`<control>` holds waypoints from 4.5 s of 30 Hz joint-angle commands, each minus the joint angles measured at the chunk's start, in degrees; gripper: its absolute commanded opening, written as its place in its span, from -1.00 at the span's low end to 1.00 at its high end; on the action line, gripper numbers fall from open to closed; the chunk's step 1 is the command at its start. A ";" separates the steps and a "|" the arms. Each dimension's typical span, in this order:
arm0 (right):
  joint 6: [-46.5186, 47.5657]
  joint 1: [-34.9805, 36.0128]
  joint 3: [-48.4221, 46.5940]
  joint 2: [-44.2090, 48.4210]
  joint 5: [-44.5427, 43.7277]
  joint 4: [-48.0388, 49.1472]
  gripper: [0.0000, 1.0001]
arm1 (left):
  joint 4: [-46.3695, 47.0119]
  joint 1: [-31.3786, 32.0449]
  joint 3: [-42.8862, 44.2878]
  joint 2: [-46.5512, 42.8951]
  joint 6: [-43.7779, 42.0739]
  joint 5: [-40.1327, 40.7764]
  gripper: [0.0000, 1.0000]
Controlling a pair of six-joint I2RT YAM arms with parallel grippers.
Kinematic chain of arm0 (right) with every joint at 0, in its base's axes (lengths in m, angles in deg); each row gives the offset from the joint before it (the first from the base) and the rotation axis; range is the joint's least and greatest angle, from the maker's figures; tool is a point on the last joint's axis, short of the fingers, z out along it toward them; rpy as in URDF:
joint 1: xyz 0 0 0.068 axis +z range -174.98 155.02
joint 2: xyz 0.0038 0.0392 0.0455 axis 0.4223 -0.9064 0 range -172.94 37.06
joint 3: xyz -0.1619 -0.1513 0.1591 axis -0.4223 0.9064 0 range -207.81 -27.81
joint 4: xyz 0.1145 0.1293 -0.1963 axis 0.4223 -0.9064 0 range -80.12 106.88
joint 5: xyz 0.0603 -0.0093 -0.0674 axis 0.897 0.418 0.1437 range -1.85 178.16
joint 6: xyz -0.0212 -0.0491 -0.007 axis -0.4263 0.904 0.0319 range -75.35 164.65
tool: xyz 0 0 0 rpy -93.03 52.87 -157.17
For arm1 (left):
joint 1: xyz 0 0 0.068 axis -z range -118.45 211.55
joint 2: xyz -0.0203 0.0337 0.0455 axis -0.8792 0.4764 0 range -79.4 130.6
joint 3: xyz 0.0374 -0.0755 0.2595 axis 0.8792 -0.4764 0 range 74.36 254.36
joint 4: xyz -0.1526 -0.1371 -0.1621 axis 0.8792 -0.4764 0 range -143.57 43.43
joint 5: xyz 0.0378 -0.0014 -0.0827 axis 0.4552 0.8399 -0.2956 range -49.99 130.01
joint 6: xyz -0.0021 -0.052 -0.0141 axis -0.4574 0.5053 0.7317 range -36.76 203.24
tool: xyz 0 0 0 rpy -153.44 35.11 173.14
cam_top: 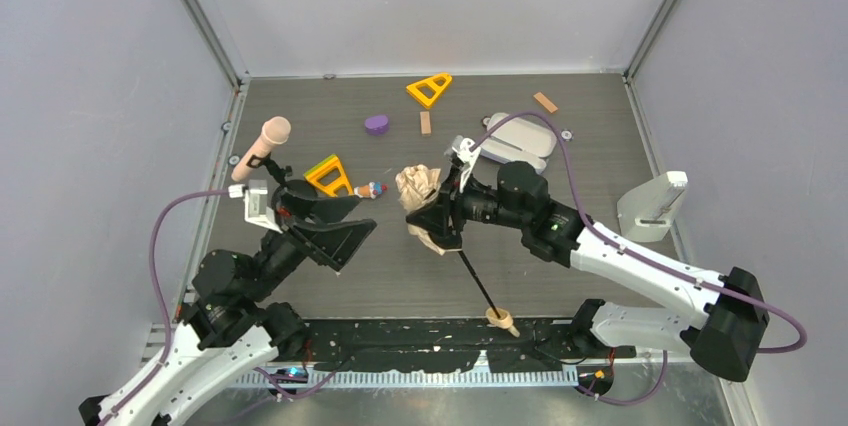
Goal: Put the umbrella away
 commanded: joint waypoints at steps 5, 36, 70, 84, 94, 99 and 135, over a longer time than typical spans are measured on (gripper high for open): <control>-11.91 -1.64 -2.04 0.38 32.30 14.90 -0.88 | 2.58 -0.10 5.86 9.64 -4.12 -16.20 0.99; 11.66 16.13 -3.23 -5.46 -31.51 -6.12 0.17 | 25.77 -0.11 -4.80 18.93 12.56 -15.08 -1.00; 5.51 8.05 -1.42 2.10 -14.17 -0.19 -0.88 | 3.23 -2.19 -1.12 2.31 0.96 -4.31 0.99; -17.86 -3.82 -2.12 0.59 41.32 22.96 -0.88 | 0.79 -2.66 11.47 14.32 -7.72 -23.74 0.99; -17.74 -3.16 -5.32 -3.83 44.48 21.08 -0.88 | 1.85 -2.66 15.83 22.58 -7.41 -29.71 0.99; -11.99 -3.06 -7.64 -3.93 42.22 12.30 -0.88 | 4.10 -2.70 14.26 24.57 -5.05 -32.05 0.93; 18.69 19.86 -2.83 -18.47 -36.74 -4.30 0.36 | 16.77 -2.61 -6.02 13.45 12.61 -10.82 -1.00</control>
